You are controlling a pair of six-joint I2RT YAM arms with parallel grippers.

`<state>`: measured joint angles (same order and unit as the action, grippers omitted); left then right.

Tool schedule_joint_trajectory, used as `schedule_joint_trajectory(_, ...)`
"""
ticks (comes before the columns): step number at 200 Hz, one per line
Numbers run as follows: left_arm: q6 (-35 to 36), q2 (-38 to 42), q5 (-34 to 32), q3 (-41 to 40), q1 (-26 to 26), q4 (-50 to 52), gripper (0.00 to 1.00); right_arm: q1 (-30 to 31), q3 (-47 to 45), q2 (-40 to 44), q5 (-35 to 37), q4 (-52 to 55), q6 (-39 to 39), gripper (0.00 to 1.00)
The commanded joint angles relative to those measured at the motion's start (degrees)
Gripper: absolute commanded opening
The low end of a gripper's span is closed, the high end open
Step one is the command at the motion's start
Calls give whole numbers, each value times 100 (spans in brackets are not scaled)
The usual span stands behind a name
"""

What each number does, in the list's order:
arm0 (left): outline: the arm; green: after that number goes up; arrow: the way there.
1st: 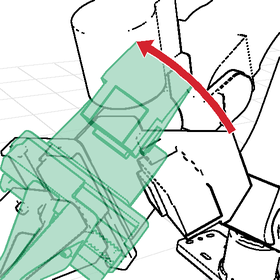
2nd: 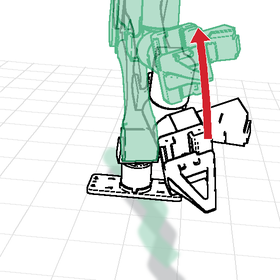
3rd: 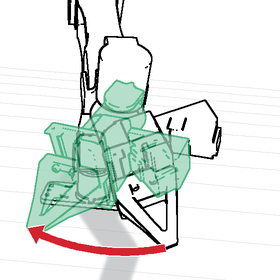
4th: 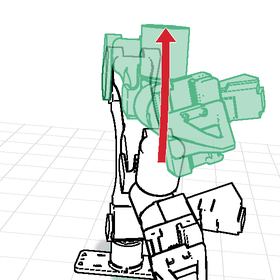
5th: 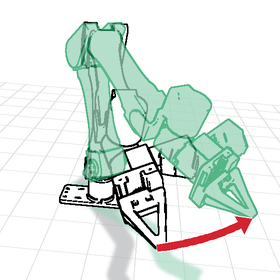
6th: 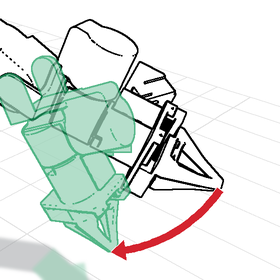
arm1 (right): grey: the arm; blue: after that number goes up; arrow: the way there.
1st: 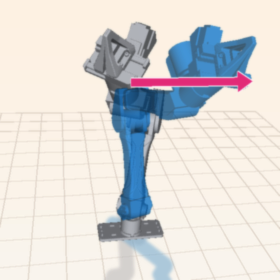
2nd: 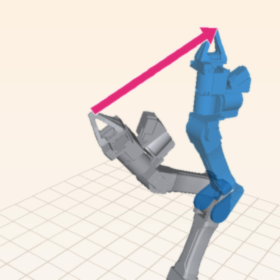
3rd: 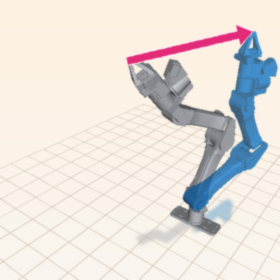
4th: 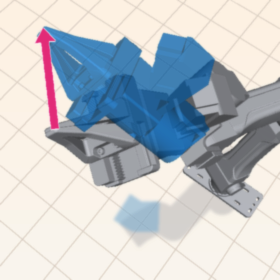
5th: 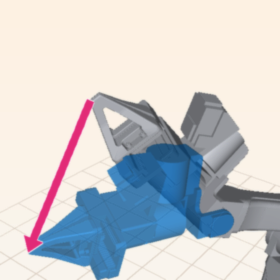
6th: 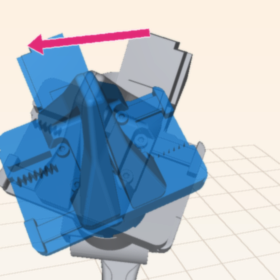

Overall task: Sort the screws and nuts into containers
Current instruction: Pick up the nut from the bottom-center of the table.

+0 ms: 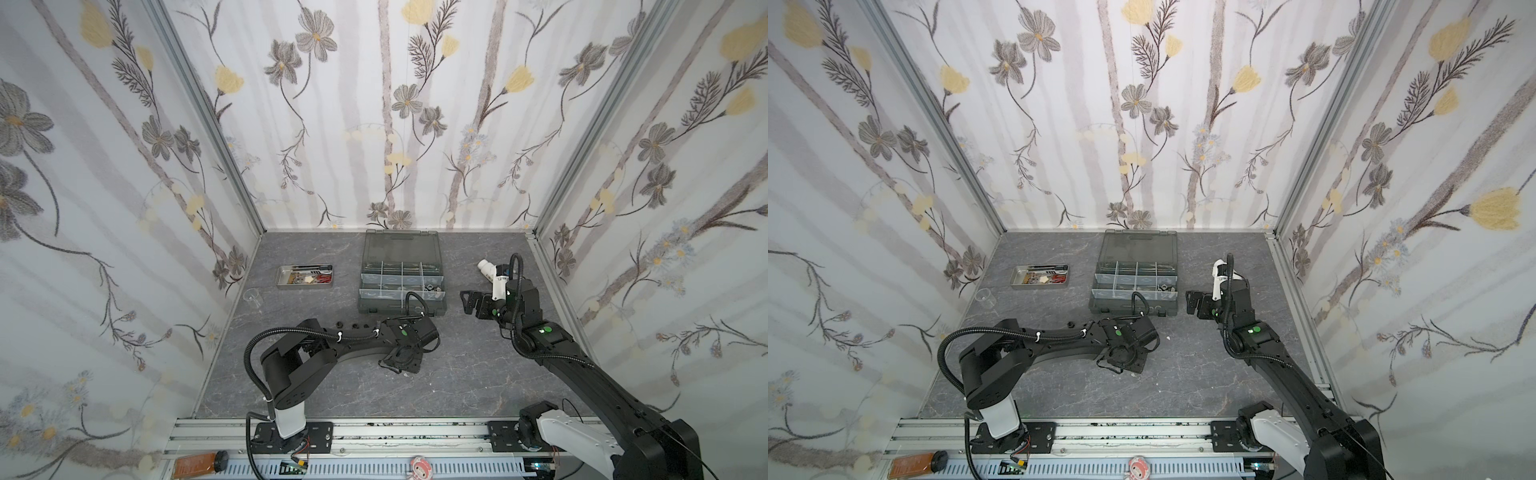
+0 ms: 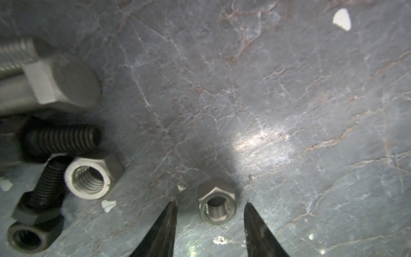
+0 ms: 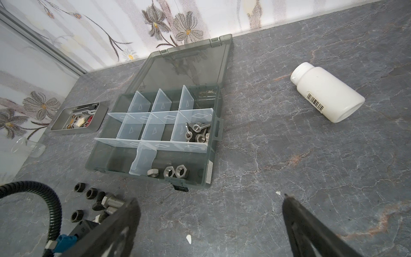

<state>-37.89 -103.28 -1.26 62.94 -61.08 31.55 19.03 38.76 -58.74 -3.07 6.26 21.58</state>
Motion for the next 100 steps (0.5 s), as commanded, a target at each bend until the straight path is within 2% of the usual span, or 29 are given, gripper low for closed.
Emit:
schedule_joint_trajectory(1, -74, -93, -123, 109, -3, 82, 48, -4, -10, 31, -54, -202, 37, 100)
schedule_joint_trajectory(61, 2, -299, -302, 392, 0, 382, 45, -13, -16, 38, -71, -196, 38, 100)
schedule_joint_trajectory(100, 19, -369, -354, 457, 0, 511, 39, -18, -32, 73, -71, -213, 39, 100)
